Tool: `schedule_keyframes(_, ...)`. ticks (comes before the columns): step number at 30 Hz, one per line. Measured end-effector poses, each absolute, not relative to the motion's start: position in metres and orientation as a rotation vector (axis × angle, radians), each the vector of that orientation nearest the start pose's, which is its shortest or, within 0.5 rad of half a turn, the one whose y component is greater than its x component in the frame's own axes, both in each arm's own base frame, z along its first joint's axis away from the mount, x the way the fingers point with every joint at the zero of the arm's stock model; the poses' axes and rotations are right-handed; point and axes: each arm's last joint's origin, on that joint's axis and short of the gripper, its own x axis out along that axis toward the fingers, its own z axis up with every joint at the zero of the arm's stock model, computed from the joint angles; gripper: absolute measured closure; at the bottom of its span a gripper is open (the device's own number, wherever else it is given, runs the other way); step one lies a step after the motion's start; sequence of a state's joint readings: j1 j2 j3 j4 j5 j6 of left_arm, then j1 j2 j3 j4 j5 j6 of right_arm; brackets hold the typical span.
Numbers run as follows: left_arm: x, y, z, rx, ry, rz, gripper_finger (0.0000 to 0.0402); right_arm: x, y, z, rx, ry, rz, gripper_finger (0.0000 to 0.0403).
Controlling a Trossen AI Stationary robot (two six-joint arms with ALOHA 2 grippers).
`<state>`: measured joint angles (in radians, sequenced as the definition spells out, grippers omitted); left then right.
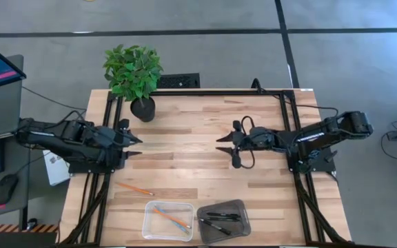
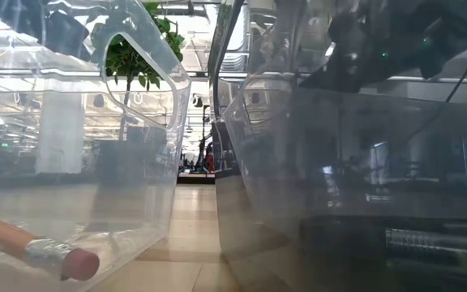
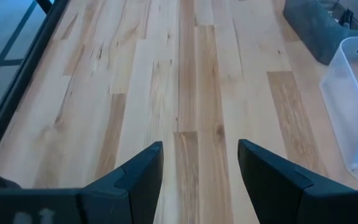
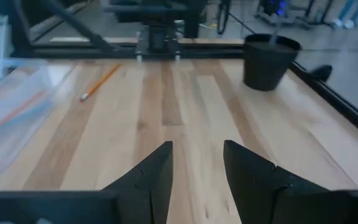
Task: Sort pens & pencils
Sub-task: Put the orange pencil into the transparent bin
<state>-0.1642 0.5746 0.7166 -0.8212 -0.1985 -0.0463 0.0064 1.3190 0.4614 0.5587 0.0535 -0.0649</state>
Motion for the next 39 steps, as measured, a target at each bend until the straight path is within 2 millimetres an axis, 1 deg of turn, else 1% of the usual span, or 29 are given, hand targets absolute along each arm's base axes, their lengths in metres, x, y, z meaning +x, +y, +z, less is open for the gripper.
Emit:
schedule_keyframes(3, 0.108, -0.012, 0.280, 0.078, 0.673, 0.050, 0.0202, 0.252, -0.004, 0.185, -0.059, 0.297, -0.055, 0.0239)
schedule_keyframes(7, 0.111, -0.013, 0.278, 0.083, 0.694, 0.035, 0.0202, 0.252, -0.004, 0.185, -0.059, 0.297, -0.055, 0.0236)
schedule_keyframes(12, 0.119, -0.019, 0.273, 0.090, 0.750, -0.121, 0.0202, 0.252, -0.004, 0.185, -0.059, 0.298, -0.054, 0.0238)
schedule_keyframes(20, 0.143, -0.025, 0.255, 0.090, 0.914, -0.150, 0.0202, 0.252, -0.004, 0.185, -0.059, 0.299, -0.054, 0.0236)
schedule_keyframes(24, 0.148, -0.030, 0.246, -0.004, 1.036, -0.132, 0.0202, 0.253, -0.004, 0.184, -0.059, 0.303, -0.054, 0.0238)
schedule_keyframes(26, 0.145, -0.033, 0.239, -0.065, 1.150, -0.114, 0.0202, 0.253, -0.004, 0.182, -0.059, 0.314, -0.053, 0.0238)
schedule_keyframes(28, 0.141, -0.035, 0.230, -0.132, 1.276, -0.058, 0.0202, 0.253, -0.004, 0.182, -0.059, 0.316, -0.053, 0.0237)
schedule_keyframes(31, 0.134, -0.039, 0.218, -0.175, 1.403, 0.009, 0.0202, 0.253, -0.004, 0.182, -0.059, 0.317, -0.053, 0.0236)
schedule_keyframes(33, 0.132, -0.043, 0.210, -0.172, 1.442, 0.016, 0.0202, 0.253, -0.004, 0.182, -0.059, 0.312, -0.053, 0.0237)
schedule_keyframes(36, 0.130, -0.049, 0.202, -0.184, 1.482, 0.022, 0.0202, 0.253, -0.004, 0.182, -0.059, 0.311, -0.053, 0.0238)
schedule_keyframes(39, 0.129, -0.054, 0.199, -0.206, 1.502, 0.039, 0.0202, 0.253, -0.004, 0.182, -0.059, 0.316, -0.053, 0.0237)
